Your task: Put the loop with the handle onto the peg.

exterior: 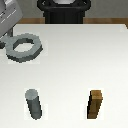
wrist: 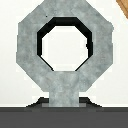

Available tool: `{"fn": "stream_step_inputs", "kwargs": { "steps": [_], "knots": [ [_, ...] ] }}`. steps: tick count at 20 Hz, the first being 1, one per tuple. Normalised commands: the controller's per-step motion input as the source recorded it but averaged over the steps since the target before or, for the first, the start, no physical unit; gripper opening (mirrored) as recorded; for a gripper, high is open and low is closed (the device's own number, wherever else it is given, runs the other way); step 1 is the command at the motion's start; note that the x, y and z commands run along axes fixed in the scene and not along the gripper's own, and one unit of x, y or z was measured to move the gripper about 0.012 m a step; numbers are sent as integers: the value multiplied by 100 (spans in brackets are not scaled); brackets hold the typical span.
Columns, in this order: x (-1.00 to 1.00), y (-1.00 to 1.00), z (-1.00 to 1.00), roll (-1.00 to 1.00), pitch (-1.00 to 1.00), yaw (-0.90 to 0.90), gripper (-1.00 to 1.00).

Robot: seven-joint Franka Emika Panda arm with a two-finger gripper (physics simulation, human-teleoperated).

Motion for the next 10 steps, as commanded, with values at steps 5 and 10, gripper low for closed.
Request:
{"fn": "stream_step_inputs", "kwargs": {
  "steps": [5,10],
  "knots": [
    [40,40,0,0,0,0,-100],
    [100,0,0,0,0,0,-100]
  ]
}}
